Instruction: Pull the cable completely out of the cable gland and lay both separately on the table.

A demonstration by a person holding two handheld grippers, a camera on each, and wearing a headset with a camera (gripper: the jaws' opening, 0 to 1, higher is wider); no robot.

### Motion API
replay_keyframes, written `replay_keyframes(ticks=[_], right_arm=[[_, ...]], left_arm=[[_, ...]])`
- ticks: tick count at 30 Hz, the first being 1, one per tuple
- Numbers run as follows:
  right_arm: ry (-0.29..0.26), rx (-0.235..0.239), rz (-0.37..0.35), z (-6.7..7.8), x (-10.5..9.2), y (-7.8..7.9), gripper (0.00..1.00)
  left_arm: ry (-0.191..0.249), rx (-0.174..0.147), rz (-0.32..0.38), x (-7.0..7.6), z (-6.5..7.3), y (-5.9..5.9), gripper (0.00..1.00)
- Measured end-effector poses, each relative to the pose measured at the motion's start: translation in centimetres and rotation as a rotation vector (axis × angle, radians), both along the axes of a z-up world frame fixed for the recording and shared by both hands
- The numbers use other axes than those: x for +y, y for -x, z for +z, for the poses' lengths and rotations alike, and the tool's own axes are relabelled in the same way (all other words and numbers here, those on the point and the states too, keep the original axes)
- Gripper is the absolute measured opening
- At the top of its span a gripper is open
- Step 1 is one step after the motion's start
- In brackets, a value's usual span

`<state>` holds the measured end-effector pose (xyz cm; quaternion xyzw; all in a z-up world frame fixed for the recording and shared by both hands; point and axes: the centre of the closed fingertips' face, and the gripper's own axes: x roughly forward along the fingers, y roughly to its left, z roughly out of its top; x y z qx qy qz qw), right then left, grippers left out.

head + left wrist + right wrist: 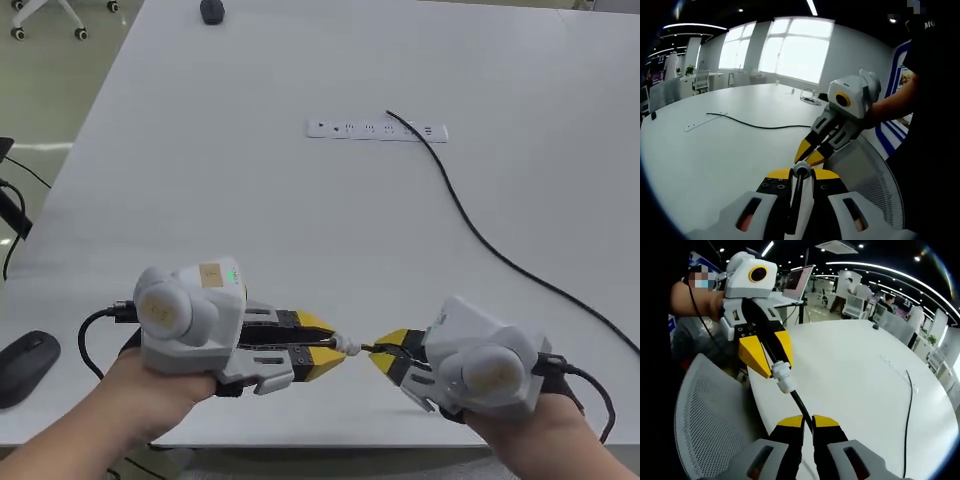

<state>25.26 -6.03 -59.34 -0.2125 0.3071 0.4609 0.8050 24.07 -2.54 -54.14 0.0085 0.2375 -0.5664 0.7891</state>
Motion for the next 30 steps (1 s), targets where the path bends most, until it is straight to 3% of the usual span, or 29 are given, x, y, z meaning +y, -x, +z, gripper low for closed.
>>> replay_keyframes(ticks=[8,11,14,18,26,30], right_arm=[[-0.026,0.074,-0.075,-1.0,-0.8,-0.2,0.01],[-0.054,0.142,-0.139,-1.6,-1.1,-0.2,0.01],[-0.077,0.171,-0.166,-1.9,-1.2,-0.3,0.01],[-0.146,0.248,-0.232,-2.0,-1.0,-0.2,0.02],[-0.093,0.278,-0.261,-3.8,-2.1,0.1,0.02],[-0.09,0.284,-0.265,-3.9,-2.3,0.3,0.02]], left_arm=[[0.007,-0.001,0.0,0.1,0.2,-0.2,0.16],[0.013,-0.002,0.003,0.2,0.3,-0.3,0.16],[0.021,0.002,0.011,0.4,0.5,-0.5,0.16],[0.023,-0.001,0.015,0.5,0.5,-0.6,0.16],[0.017,0.001,0.019,0.7,0.4,-0.5,0.16],[0.016,0.004,0.02,0.8,0.3,-0.5,0.16]])
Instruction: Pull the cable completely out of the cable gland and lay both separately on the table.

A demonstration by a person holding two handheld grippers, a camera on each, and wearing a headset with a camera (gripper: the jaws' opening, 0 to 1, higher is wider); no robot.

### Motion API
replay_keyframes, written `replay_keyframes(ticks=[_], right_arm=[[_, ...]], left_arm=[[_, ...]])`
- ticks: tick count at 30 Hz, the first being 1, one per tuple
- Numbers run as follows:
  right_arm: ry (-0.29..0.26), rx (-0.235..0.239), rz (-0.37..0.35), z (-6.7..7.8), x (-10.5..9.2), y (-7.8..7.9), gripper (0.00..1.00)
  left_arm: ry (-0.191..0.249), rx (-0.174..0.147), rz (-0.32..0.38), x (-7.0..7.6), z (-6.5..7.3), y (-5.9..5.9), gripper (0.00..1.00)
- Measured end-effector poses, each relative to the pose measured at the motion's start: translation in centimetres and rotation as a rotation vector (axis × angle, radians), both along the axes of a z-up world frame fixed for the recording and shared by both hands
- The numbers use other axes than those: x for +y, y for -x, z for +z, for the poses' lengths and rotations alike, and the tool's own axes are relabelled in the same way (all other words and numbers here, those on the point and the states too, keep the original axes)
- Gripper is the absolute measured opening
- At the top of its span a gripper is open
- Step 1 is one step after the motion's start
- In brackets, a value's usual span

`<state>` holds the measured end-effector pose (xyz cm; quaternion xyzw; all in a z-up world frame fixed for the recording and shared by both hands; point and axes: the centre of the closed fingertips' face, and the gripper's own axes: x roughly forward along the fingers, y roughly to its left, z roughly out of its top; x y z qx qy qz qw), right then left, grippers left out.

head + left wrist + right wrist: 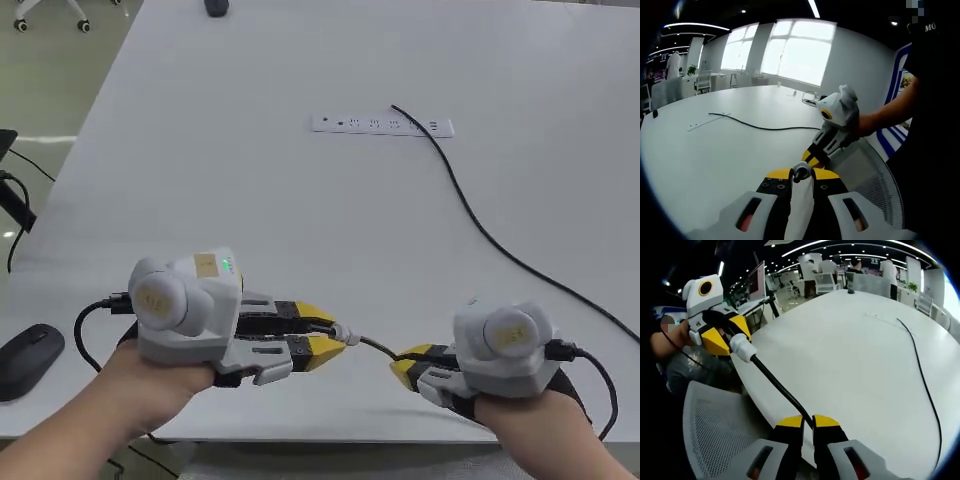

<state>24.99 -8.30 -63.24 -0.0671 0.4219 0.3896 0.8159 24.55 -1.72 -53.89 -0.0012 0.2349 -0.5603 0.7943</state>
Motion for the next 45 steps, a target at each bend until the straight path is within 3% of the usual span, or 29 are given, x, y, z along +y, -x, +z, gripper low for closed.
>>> replay_keyframes(ticks=[8,12,15,20,26,29,37,41,45], right_arm=[[0.018,-0.034,0.03,0.0,0.1,-0.1,0.02],[0.048,-0.086,0.091,0.1,0.1,-0.1,0.02],[0.055,-0.09,0.12,0.1,0.3,0.2,0.03],[0.047,-0.15,0.183,1.4,1.2,0.6,0.14],[0.007,-0.232,0.267,4.0,3.6,1.2,0.17],[0.018,-0.264,0.304,4.6,4.5,1.4,0.16],[0.025,-0.285,0.369,4.1,6.1,1.9,0.11],[0.031,-0.301,0.367,4.3,5.9,1.7,0.02],[0.028,-0.3,0.368,4.4,5.7,1.7,0.01]], left_arm=[[0.003,0.0,0.002,0.0,0.1,-0.2,0.16],[0.0,-0.002,0.0,0.0,0.0,-0.2,0.16],[0.004,-0.002,0.0,0.0,0.1,-0.1,0.16],[-0.005,-0.001,-0.006,0.1,-0.1,0.0,0.16],[-0.004,0.0,-0.008,0.2,-0.1,0.3,0.16],[-0.004,-0.001,-0.011,0.1,-0.1,0.4,0.15],[0.001,-0.005,-0.02,-0.2,0.1,0.7,0.15],[0.0,-0.003,-0.023,-0.2,0.0,0.9,0.15],[0.006,-0.005,-0.026,-0.4,0.2,1.0,0.15]])
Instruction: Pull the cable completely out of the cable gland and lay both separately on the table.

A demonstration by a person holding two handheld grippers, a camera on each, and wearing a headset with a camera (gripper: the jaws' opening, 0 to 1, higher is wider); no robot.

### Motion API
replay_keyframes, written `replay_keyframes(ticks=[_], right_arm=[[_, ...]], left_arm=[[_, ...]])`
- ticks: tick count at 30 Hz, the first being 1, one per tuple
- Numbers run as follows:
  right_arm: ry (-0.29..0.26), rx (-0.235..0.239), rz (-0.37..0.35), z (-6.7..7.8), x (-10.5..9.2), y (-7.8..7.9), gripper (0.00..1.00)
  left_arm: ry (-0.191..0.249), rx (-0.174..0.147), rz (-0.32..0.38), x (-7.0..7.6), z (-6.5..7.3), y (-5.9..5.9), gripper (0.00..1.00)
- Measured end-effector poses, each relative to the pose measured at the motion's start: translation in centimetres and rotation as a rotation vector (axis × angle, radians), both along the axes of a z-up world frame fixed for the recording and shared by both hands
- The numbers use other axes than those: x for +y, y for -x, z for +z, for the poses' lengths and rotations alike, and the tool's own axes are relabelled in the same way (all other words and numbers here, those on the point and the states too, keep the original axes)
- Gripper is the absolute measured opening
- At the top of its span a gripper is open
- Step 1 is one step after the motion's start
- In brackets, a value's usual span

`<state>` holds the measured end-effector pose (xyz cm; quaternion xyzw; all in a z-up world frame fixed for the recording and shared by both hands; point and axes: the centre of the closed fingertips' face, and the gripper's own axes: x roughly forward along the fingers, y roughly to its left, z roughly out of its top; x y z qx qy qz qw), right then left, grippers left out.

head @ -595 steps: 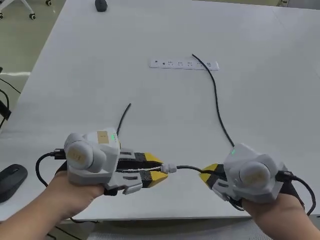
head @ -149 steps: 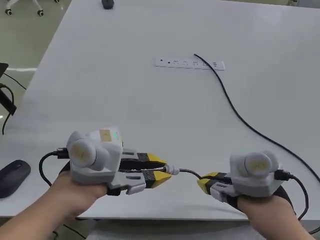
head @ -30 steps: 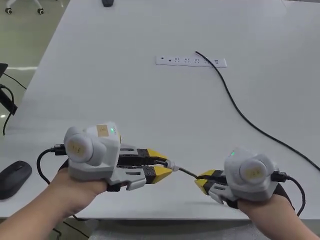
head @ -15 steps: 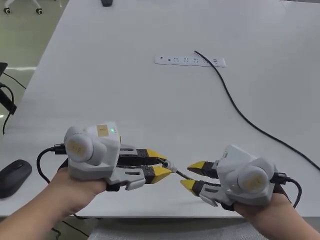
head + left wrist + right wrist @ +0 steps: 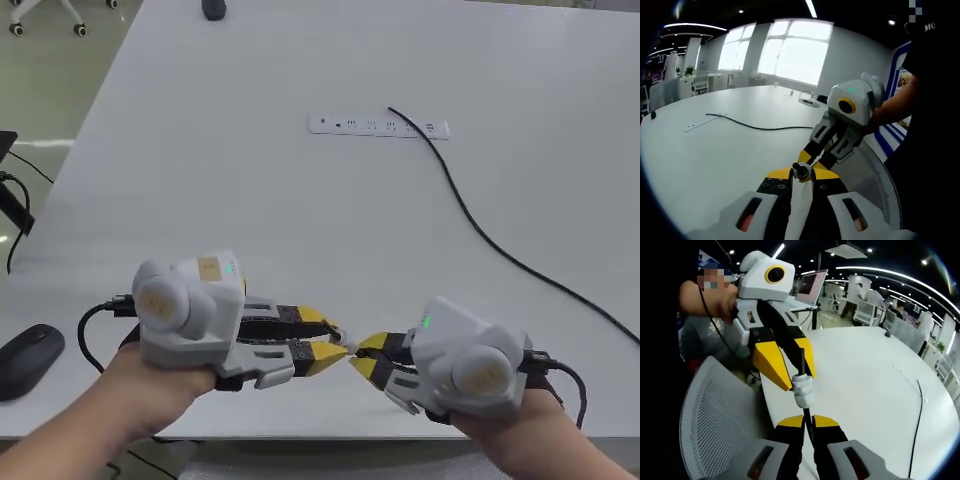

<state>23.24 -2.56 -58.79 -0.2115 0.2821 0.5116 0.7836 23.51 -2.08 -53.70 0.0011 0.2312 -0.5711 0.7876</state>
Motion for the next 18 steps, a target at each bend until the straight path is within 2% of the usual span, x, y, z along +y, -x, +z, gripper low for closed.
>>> replay_keyframes(ticks=[7,18], right_arm=[[0.007,-0.006,-0.006,0.0,-0.4,-0.1,0.0],[0.024,0.014,-0.041,-0.6,-1.4,-0.4,0.0]], left_arm=[[0.008,-0.007,0.002,-0.2,0.3,0.0,0.15],[0.022,-0.008,0.007,-0.3,0.8,0.0,0.15]])
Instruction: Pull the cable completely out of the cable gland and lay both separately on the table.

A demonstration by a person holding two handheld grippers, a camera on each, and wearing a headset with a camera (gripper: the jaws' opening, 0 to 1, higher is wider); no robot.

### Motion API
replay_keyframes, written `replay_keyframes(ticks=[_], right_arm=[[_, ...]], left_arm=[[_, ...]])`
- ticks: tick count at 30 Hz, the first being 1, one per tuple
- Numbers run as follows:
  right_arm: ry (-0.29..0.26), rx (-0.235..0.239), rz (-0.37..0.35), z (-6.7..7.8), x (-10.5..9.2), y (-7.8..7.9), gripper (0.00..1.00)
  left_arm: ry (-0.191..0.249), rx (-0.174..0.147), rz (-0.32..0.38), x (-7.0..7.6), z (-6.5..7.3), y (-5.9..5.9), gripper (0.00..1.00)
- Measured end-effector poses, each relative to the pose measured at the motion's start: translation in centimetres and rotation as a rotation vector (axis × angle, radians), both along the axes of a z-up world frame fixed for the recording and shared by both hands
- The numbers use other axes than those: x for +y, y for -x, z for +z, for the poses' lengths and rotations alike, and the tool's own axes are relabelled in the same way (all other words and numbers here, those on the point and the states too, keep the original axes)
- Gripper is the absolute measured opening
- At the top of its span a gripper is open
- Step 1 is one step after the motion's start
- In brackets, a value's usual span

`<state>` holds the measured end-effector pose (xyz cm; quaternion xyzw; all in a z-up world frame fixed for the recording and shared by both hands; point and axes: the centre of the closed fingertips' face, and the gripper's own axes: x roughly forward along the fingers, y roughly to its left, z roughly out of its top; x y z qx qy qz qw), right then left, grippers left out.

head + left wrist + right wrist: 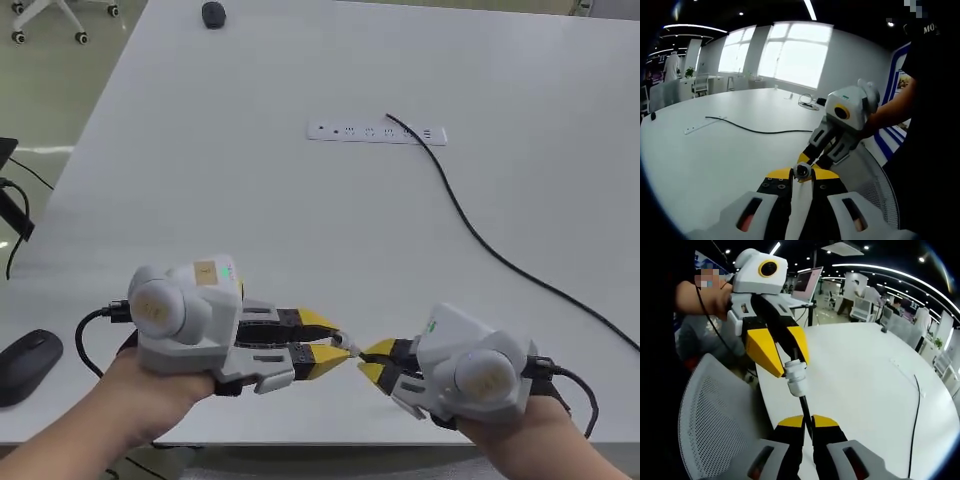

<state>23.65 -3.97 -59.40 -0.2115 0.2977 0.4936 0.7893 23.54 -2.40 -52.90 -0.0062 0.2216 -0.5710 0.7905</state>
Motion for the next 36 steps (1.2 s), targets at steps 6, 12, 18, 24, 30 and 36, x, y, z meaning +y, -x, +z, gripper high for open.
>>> replay_keyframes(ticks=[6,12,18,24,30,36], right_arm=[[0.032,0.026,-0.033,-1.1,-1.3,-0.1,0.0],[0.052,0.047,-0.055,-2.1,-2.1,0.1,0.0],[0.059,0.061,-0.066,-2.7,-2.7,0.3,0.0],[0.081,0.066,-0.074,-3.1,-3.1,0.3,0.0],[0.077,0.059,-0.092,-2.6,-3.3,-0.6,0.0],[0.093,0.052,-0.097,-1.9,-3.5,-1.6,0.0]], left_arm=[[0.017,0.004,0.017,0.1,0.4,-0.2,0.15],[0.023,0.011,0.03,0.3,0.3,-0.1,0.15],[0.027,0.017,0.035,0.5,0.2,0.0,0.15],[0.028,0.02,0.042,0.7,0.2,-0.1,0.15],[0.017,0.023,0.039,0.8,-0.7,0.0,0.15],[0.011,0.017,0.042,1.1,-2.0,0.1,0.15]])
